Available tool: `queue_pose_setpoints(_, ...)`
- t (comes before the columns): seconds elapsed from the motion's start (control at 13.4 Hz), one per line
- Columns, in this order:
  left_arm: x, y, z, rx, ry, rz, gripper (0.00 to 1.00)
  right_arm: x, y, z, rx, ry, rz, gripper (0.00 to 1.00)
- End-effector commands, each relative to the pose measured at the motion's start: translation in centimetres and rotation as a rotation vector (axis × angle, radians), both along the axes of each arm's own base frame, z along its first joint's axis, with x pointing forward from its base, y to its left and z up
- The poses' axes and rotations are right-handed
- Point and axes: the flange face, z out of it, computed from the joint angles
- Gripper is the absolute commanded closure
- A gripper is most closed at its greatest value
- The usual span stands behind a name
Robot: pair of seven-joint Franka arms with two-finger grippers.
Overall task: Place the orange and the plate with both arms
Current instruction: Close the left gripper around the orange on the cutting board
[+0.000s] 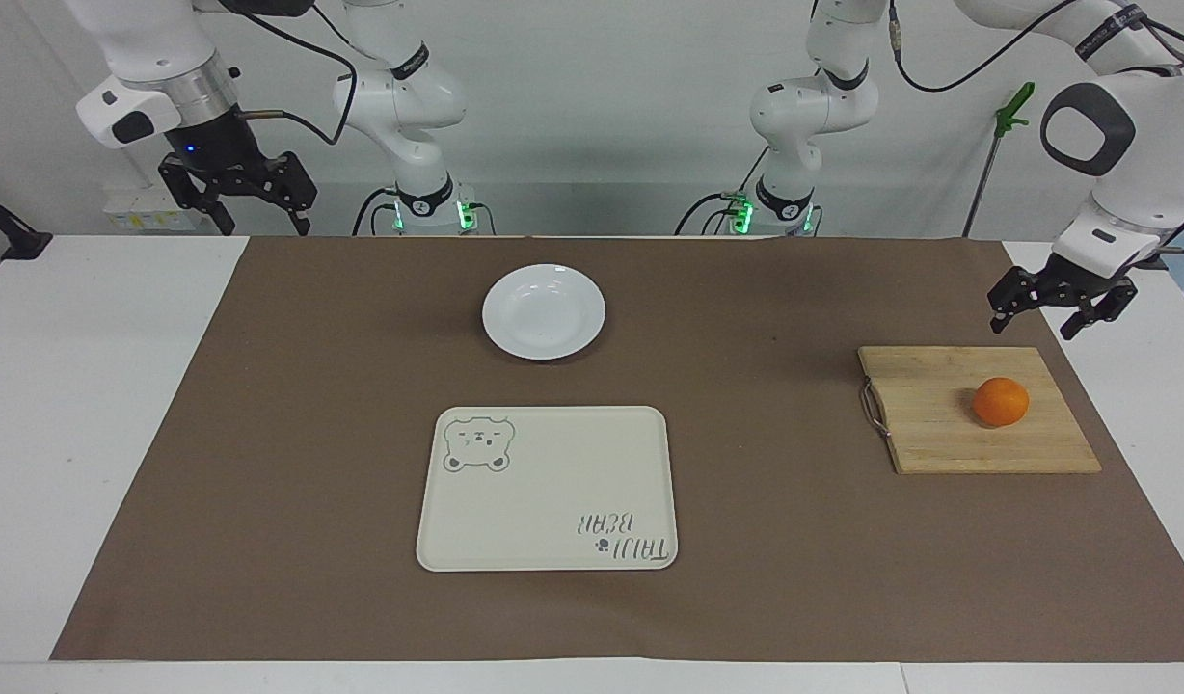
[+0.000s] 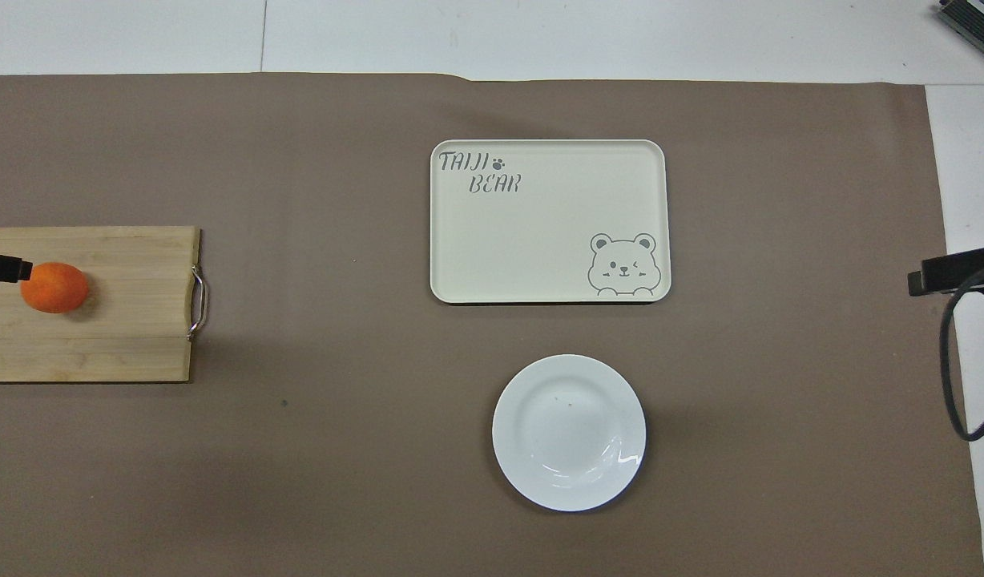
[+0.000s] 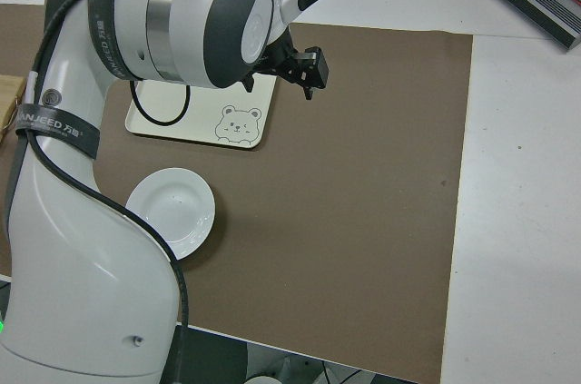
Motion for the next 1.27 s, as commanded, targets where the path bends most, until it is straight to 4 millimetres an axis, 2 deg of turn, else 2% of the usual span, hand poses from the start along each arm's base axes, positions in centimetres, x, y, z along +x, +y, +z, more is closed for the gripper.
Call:
queue_pose_setpoints(0.0,0.0,0.7,-2.7,0.004,-0.01,-0.014,0.0,-0.7,-0.1,0.1,0.008,0.003,0.021,0.0)
queue_pose_setpoints(0.15,0.3,2.7,-5.6,0.011,-0.019,0.012,0.0,-0.7,-0.1,0.1,0.008,0.003,0.021,0.0)
queue_pose_setpoints(0.37,1.2,4.2,-8.8,0.02,-0.02,-0.009,0.0,-0.7,-0.1,0.1,0.008,0.005,0.021,0.0)
queue_pose_setpoints(0.6,1.4,4.4,-12.3,0.022,-0.024,-0.003,0.0,-0.7,-0.1,0.1,0.008,0.005,0.021,0.0)
queue_pose_setpoints(1.04,1.8,3.9,-15.8,0.023,-0.042,0.002,0.0,-0.7,-0.1,0.1,0.008,0.003,0.021,0.0)
queue_pose_setpoints(1.19,1.8,3.7,-15.9,0.023,-0.042,0.001,0.0,-0.7,-0.1,0.1,0.008,0.003,0.021,0.0)
